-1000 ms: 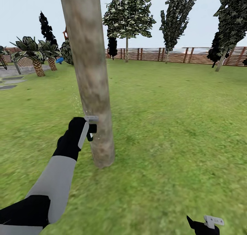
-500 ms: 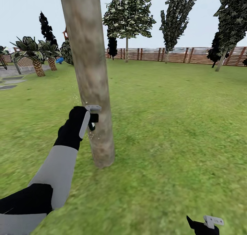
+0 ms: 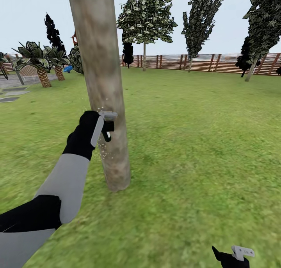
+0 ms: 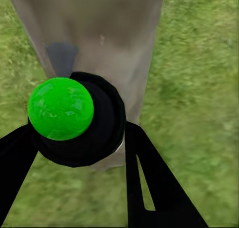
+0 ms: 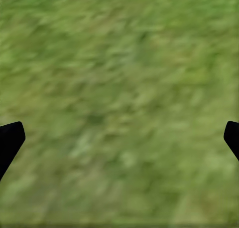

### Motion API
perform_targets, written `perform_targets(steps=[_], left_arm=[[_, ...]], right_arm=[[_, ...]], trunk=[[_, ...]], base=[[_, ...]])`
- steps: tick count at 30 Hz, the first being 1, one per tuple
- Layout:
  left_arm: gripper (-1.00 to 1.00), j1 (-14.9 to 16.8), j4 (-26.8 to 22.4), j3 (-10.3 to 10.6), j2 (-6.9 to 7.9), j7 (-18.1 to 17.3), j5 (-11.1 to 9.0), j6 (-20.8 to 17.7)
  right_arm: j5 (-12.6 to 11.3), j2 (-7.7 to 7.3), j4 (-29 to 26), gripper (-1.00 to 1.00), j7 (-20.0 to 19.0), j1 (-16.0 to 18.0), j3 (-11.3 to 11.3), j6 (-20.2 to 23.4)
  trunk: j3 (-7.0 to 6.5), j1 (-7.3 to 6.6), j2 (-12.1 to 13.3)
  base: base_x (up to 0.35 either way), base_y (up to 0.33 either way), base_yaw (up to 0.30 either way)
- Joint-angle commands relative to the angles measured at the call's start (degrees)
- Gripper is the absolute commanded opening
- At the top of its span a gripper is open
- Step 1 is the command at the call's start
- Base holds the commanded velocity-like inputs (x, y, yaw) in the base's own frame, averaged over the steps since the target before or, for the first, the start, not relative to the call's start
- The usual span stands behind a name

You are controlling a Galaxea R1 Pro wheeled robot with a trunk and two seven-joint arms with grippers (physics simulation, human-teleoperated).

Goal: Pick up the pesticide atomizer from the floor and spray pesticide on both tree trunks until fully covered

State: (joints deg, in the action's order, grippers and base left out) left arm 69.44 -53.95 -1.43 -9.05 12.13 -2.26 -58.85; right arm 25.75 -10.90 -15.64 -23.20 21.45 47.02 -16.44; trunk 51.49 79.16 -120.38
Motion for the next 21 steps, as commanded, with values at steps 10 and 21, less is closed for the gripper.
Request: perform_targets(steps=[10,21], left_arm=[[-1.00,-5.25,3.60,0.20,-0.25,0.07,-0.11,0.43],[-1.00,-17.28,3.96,0.28,-0.26,-0.18,0.03,4.97]], right_arm=[[0.00,0.00,0.00,1.00,0.00,0.00,0.00,0.00],[0.00,0.00,0.00,1.00,-0.08,0.00,0.00,0.00]], trunk=[[0.00,0.00,0.00],[0.00,0.00,0.00]], base=[[0.000,0.000,0.000],[0.000,0.000,0.000]])
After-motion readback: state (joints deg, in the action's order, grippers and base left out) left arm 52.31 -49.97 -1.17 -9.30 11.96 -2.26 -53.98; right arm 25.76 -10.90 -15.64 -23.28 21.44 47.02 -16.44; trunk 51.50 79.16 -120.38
